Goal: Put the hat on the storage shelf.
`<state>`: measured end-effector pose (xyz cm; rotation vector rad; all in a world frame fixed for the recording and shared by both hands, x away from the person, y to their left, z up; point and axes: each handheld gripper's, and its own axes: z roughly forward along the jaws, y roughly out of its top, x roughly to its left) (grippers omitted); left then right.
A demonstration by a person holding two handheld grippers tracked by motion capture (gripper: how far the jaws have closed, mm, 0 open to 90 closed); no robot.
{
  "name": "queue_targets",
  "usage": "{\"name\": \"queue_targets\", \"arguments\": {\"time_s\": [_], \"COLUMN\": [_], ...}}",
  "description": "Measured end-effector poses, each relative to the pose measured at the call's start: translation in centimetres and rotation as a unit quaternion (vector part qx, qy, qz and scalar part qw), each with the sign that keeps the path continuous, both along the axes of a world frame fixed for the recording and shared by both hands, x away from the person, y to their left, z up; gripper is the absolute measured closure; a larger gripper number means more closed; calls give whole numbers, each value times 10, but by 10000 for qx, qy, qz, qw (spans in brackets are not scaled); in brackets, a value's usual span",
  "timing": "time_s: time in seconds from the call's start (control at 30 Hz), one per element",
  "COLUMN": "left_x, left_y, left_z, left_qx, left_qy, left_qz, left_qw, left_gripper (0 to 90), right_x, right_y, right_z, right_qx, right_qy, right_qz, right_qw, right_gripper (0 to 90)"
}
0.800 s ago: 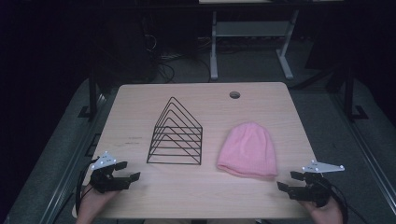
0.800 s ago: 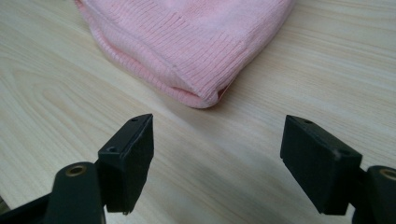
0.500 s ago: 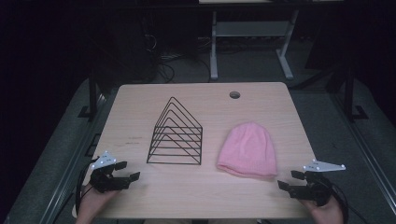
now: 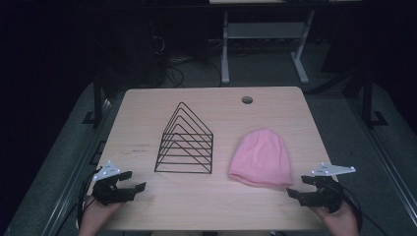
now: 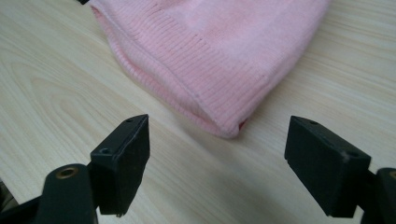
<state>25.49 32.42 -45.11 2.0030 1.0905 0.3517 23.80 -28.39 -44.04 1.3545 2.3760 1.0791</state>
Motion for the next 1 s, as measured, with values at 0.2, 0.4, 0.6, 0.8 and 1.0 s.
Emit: {"name": "queue_targets", "arguments": {"time_s": [0.2,0.4,0.6,0.8,1.0], "left_x": [2,3,1,0,-1], "left_y": [-1,0,1,1,0], "left_z": [0,-1,1,1,1], "left_qx": [-19,-24,-203,-145,-142], "left_qy": [24,28,51,50,48], "left_qz": [-34,-75,-73,-82,-70], "left_qw": [10000,10000,9998,9998,9999], "left_gripper": [243,242,240,240,240], "right_x": [10,27,45,63,78], "right_y": [7,12,17,16,18], "right_z": [7,14,25,31,33], "right_qx": [-35,-109,-176,-136,-138], "right_qy": [67,103,111,248,273], "right_qz": [108,237,313,287,350], "right_qw": [9999,9996,9993,9992,9989], "right_gripper": [215,215,217,218,217]}}
